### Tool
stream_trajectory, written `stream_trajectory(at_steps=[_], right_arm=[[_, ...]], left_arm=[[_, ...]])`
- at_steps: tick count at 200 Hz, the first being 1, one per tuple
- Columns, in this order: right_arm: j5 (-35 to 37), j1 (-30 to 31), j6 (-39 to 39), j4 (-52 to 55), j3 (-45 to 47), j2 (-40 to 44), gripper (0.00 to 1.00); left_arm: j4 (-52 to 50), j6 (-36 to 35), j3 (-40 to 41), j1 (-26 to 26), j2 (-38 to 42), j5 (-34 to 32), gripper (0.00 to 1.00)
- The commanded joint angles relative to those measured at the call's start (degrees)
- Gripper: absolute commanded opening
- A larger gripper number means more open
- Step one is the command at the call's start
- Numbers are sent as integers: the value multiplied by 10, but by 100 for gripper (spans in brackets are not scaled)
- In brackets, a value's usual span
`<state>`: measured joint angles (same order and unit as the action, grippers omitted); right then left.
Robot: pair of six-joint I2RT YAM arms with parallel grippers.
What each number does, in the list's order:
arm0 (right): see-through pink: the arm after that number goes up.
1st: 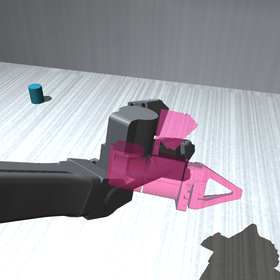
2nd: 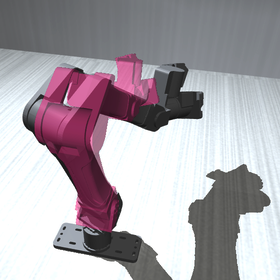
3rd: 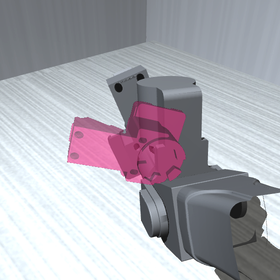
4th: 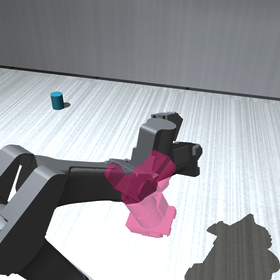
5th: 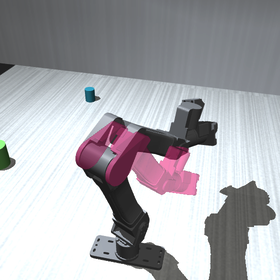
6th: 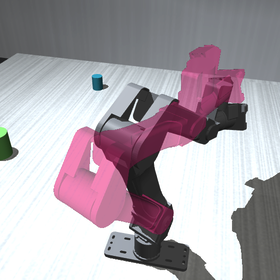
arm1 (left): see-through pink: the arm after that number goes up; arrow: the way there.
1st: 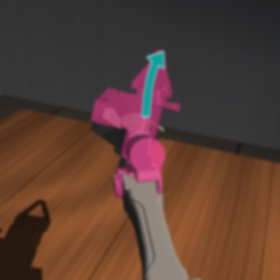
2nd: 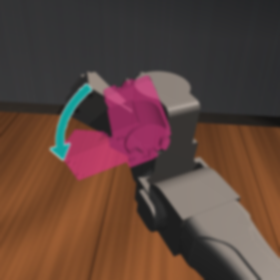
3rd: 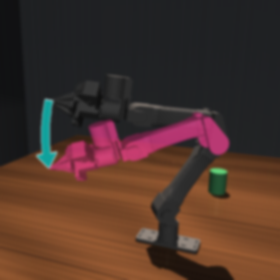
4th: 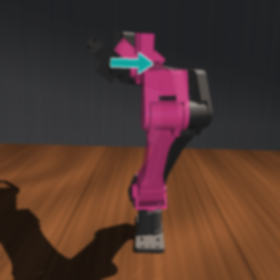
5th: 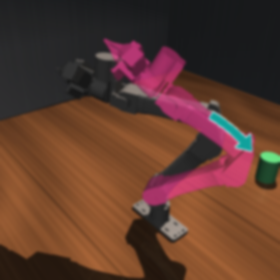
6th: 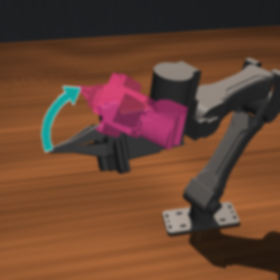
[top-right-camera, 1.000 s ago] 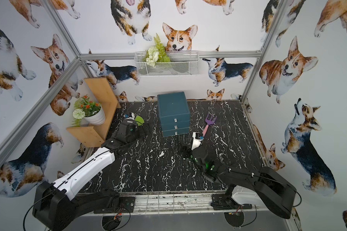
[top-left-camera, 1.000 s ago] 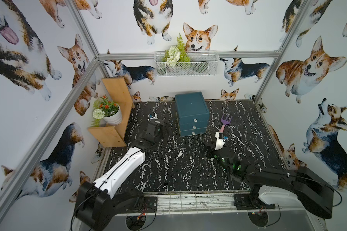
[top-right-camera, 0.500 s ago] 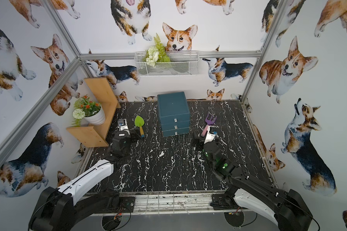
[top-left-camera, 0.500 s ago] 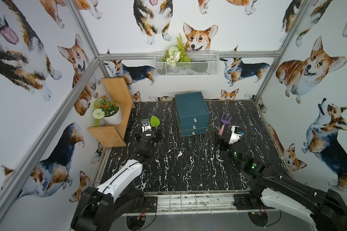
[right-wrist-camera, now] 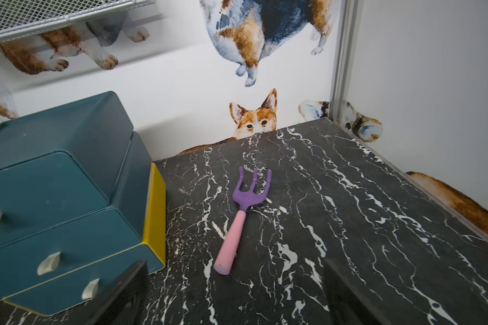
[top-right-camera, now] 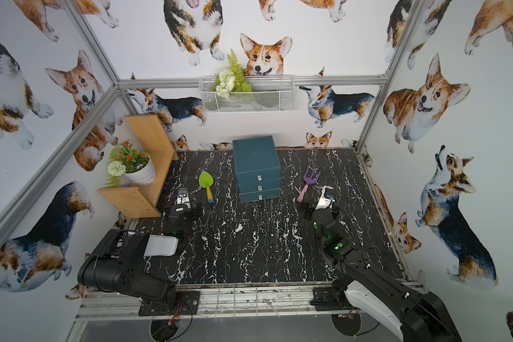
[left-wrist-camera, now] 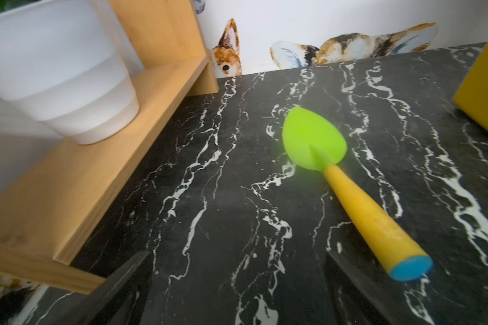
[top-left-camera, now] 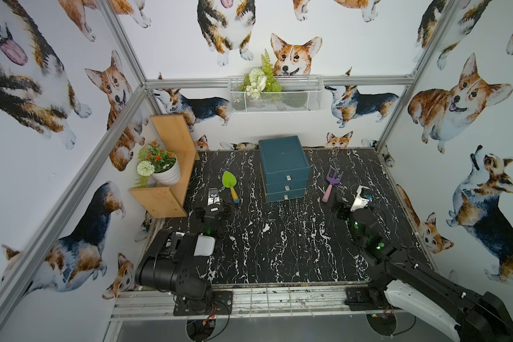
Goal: Place the transparent tape into the drawer according to color
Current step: Reset both arms
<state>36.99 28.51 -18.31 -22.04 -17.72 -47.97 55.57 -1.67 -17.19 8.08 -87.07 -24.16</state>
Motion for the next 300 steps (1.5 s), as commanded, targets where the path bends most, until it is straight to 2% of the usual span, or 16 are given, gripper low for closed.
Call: stream_trajectory(at_steps=[1, 10, 18, 30, 52, 70, 100, 111, 122, 138, 146, 157, 173, 192, 215, 300], right_arm=[[6, -22, 81, -167, 52, 1, 100], [19, -40, 94, -220, 74, -6, 100], [16, -58, 115, -258, 86, -15, 100], [14, -85, 145, -274, 86, -35, 100], [2, -120, 194, -285, 82, -91, 100], [3, -142, 198, -334, 94, -146, 100], [-92, -201, 182, -526, 144, -248, 100], [-135, -221, 170, -528, 133, -286, 100], [-155, -226, 180, -584, 127, -338, 100], [-226, -266, 148, -456, 84, -324, 100], [-264, -282, 146, -497, 97, -341, 100], [-279, -281, 157, -577, 122, -362, 100], [-296, -275, 168, -499, 102, -339, 100], [-284, -281, 157, -532, 103, -357, 100], [-215, -280, 126, -534, 118, -341, 100], [-217, -274, 134, -528, 109, -347, 100]], left_arm=[[130, 5, 26, -15, -2, 43, 99], [191, 6, 61, -20, -15, 67, 100], [294, -18, 83, -13, -48, 59, 100], [208, -5, 59, -5, -25, 43, 100], [194, 8, 46, -7, -31, 12, 99], [190, 8, 43, -7, -31, 11, 100], [197, 4, 43, -6, -35, 9, 99], [187, 8, 39, -6, -34, 9, 99], [188, 6, 39, -6, -35, 9, 99], [186, 7, 38, -6, -35, 9, 100], [185, 8, 37, -6, -35, 10, 100], [185, 8, 38, -7, -35, 10, 100], [185, 8, 38, -7, -35, 10, 99], [184, 8, 38, -7, -35, 10, 99], [185, 8, 38, -7, -35, 10, 100], [185, 8, 38, -7, -35, 10, 100]])
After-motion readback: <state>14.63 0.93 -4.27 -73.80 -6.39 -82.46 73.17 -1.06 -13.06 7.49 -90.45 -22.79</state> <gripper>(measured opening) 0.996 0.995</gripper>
